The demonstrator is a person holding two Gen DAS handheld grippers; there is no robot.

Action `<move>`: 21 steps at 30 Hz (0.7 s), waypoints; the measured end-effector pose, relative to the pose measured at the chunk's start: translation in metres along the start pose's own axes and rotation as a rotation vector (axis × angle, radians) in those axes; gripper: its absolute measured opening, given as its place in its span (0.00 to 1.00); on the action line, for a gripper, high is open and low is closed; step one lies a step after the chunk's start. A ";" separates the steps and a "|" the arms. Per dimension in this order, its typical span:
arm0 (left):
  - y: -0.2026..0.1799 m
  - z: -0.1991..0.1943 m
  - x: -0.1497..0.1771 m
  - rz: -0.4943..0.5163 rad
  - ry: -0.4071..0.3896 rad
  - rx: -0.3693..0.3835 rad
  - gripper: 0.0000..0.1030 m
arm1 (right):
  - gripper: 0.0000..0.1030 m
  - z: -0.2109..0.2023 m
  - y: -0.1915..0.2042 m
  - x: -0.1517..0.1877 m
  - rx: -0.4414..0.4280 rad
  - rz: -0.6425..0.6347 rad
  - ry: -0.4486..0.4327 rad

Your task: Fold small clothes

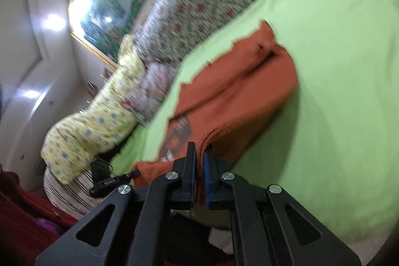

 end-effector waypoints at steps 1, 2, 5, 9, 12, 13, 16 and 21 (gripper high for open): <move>-0.002 -0.004 -0.016 0.003 -0.030 0.014 0.05 | 0.06 0.002 0.004 -0.010 -0.020 -0.008 -0.016; -0.004 -0.004 -0.026 0.006 -0.046 0.020 0.05 | 0.06 0.004 0.007 -0.021 -0.037 -0.016 -0.033; -0.009 -0.002 -0.063 0.025 -0.098 0.022 0.05 | 0.06 0.017 0.012 -0.061 -0.059 -0.038 -0.077; -0.015 0.012 -0.117 0.063 -0.147 -0.008 0.05 | 0.06 0.038 0.006 -0.116 -0.067 -0.041 -0.105; -0.015 0.027 -0.150 0.079 -0.170 -0.043 0.05 | 0.06 0.058 0.000 -0.157 -0.030 -0.042 -0.118; -0.013 0.039 -0.167 0.081 -0.175 -0.065 0.05 | 0.06 0.065 -0.003 -0.170 -0.011 -0.041 -0.121; 0.001 0.065 -0.203 0.057 -0.169 -0.097 0.05 | 0.06 0.090 -0.018 -0.206 0.049 -0.017 -0.120; 0.030 0.115 -0.248 0.019 -0.136 -0.152 0.05 | 0.06 0.131 -0.061 -0.252 0.130 0.075 -0.112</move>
Point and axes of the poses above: each gripper's, at about its wrist camera, not at the fingertips, and z roughly the way its jaws point, y to its left, x to its underside, the point moved 3 cm from there along z, roughly the way its jaws point, and after that the axes turned 9 degrees about y, right-handed, at the moved point
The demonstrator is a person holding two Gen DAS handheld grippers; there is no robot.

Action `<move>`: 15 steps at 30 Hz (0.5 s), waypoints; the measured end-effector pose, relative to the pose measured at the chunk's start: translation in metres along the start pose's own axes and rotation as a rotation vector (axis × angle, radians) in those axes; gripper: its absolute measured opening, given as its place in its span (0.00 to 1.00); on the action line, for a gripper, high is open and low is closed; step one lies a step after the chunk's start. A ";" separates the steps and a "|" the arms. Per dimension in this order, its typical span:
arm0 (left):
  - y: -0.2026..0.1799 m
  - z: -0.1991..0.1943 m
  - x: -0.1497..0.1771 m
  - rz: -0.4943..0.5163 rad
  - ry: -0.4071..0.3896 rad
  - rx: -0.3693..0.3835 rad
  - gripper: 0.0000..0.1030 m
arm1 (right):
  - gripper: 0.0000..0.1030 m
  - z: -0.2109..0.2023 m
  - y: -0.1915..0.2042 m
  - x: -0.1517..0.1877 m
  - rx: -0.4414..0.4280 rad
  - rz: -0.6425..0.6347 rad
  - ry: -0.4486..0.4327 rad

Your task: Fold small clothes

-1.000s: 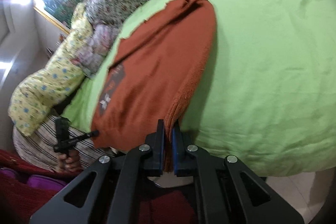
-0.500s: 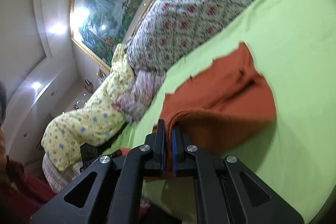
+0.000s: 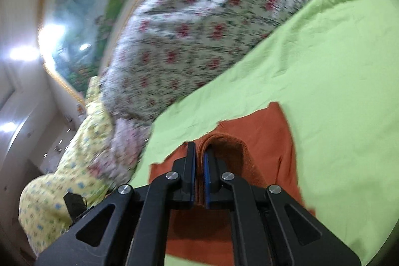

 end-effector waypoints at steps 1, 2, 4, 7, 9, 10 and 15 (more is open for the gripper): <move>0.003 0.008 -0.003 -0.004 0.007 -0.005 0.05 | 0.06 0.011 -0.007 -0.009 0.024 0.010 0.002; 0.007 0.021 -0.009 -0.008 0.018 -0.017 0.05 | 0.06 0.019 -0.013 -0.014 0.042 0.018 0.004; 0.016 0.045 -0.018 -0.012 0.042 -0.045 0.05 | 0.06 0.037 -0.028 -0.025 0.082 0.038 0.012; 0.028 0.072 -0.026 -0.027 0.071 -0.061 0.05 | 0.06 0.061 -0.050 -0.033 0.148 0.063 0.041; 0.033 0.084 -0.029 -0.032 0.082 -0.075 0.05 | 0.06 0.074 -0.063 -0.034 0.183 0.079 0.057; 0.035 0.089 -0.029 -0.032 0.088 -0.081 0.05 | 0.06 0.079 -0.068 -0.034 0.198 0.084 0.061; 0.036 0.109 -0.035 -0.008 0.093 -0.105 0.05 | 0.06 0.092 -0.088 -0.029 0.270 0.102 0.063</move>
Point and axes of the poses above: each gripper's, at about its wrist camera, not at the fingertips, and z roughly the way its jaws point, y to its left, x to its underside, the point moved 3 cm from there along z, roughly the way its jaws point, and after that the axes turned 9 degrees about y, right-handed, at the moved point
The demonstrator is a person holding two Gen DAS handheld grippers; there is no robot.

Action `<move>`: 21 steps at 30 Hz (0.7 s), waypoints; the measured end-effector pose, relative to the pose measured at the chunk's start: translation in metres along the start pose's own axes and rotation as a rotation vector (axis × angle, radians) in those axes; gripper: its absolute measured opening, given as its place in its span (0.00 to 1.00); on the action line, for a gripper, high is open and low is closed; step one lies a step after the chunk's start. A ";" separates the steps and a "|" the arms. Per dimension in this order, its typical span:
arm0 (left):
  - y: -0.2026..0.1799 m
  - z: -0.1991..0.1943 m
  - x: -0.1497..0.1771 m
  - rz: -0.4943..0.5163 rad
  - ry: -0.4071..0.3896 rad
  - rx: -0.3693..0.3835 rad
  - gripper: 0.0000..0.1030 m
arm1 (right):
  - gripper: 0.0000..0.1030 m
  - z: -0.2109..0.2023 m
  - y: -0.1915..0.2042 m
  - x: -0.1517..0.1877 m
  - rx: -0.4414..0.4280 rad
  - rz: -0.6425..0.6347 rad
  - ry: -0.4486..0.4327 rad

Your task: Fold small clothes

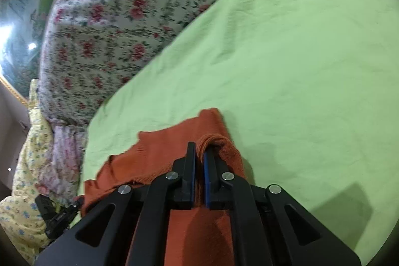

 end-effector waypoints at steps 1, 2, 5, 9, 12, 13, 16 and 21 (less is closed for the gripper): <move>-0.001 0.004 -0.002 0.010 0.001 -0.011 0.06 | 0.06 0.002 -0.003 0.000 0.006 0.010 -0.004; -0.002 0.007 -0.002 0.015 0.004 -0.018 0.06 | 0.06 0.004 -0.005 0.000 0.009 0.017 -0.006; -0.001 0.012 -0.003 0.008 0.029 -0.029 0.11 | 0.07 0.006 -0.007 0.000 0.015 0.028 -0.007; 0.005 -0.009 0.005 -0.020 0.043 0.002 0.31 | 0.13 0.000 -0.008 -0.001 -0.008 0.077 0.012; 0.004 -0.045 0.021 -0.019 0.006 -0.018 0.48 | 0.38 -0.021 -0.002 0.004 0.016 0.065 -0.031; -0.004 -0.061 0.030 0.001 -0.010 0.013 0.48 | 0.41 -0.033 0.003 0.007 0.041 0.026 -0.067; -0.040 -0.073 0.055 0.099 0.018 0.114 0.49 | 0.42 -0.054 0.024 0.024 0.036 -0.078 -0.101; -0.114 -0.025 0.093 0.366 0.222 0.127 0.51 | 0.42 -0.032 0.108 0.088 -0.086 -0.452 0.163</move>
Point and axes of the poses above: each gripper's, at about its wrist camera, not at the fingertips, and z roughly the way its jaws point, y to its left, x to its underside, the point moved 3 cm from there along z, roughly the way its jaws point, and after that the axes turned 9 degrees about y, right-handed, at the moved point
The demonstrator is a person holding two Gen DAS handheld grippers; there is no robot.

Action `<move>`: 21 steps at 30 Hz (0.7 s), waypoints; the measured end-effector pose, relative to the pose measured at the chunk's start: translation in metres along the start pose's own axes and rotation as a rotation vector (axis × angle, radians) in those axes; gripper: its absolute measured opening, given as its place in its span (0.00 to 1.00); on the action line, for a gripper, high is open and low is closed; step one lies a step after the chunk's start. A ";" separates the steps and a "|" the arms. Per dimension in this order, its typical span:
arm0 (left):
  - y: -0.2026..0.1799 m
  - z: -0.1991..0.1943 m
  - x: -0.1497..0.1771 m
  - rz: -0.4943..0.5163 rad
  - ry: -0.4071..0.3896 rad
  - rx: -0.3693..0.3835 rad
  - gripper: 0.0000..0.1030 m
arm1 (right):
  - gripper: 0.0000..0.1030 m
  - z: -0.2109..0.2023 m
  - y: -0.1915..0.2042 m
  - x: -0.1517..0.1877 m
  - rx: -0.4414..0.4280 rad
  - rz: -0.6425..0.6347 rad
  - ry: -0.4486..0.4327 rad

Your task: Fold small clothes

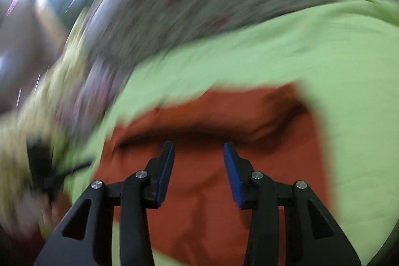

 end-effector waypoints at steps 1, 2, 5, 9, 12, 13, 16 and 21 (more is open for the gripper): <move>-0.004 0.008 -0.002 0.024 0.024 -0.017 0.51 | 0.42 0.016 0.020 0.005 -0.020 -0.077 0.080; -0.008 0.023 -0.005 0.058 0.059 -0.053 0.50 | 0.42 0.031 0.036 0.009 -0.035 -0.147 0.148; 0.005 0.050 -0.018 0.075 0.115 -0.107 0.48 | 0.42 0.075 0.053 0.012 -0.005 -0.265 0.300; 0.034 0.059 -0.051 0.047 0.104 -0.129 0.32 | 0.38 0.103 0.019 -0.021 0.052 -0.180 0.316; 0.062 0.061 -0.080 -0.015 0.081 -0.177 0.24 | 0.37 0.106 -0.017 -0.054 0.110 -0.050 0.247; 0.073 0.061 -0.090 -0.052 0.074 -0.180 0.21 | 0.36 0.104 -0.030 -0.063 0.140 0.008 0.219; 0.108 0.052 -0.114 -0.172 -0.002 -0.277 0.23 | 0.35 0.098 -0.064 -0.085 0.170 0.176 0.121; 0.154 0.030 -0.117 -0.367 -0.070 -0.213 0.23 | 0.37 0.060 -0.092 -0.083 0.206 0.365 -0.074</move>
Point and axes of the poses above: each gripper's, at about its wrist camera, not at the fingertips, and z roughly the way its jaws point, y to its left, x to its underside, the point moved 3 cm from there along z, roughly the way its jaws point, and after that the axes turned 9 degrees about y, right-handed, at the moved point
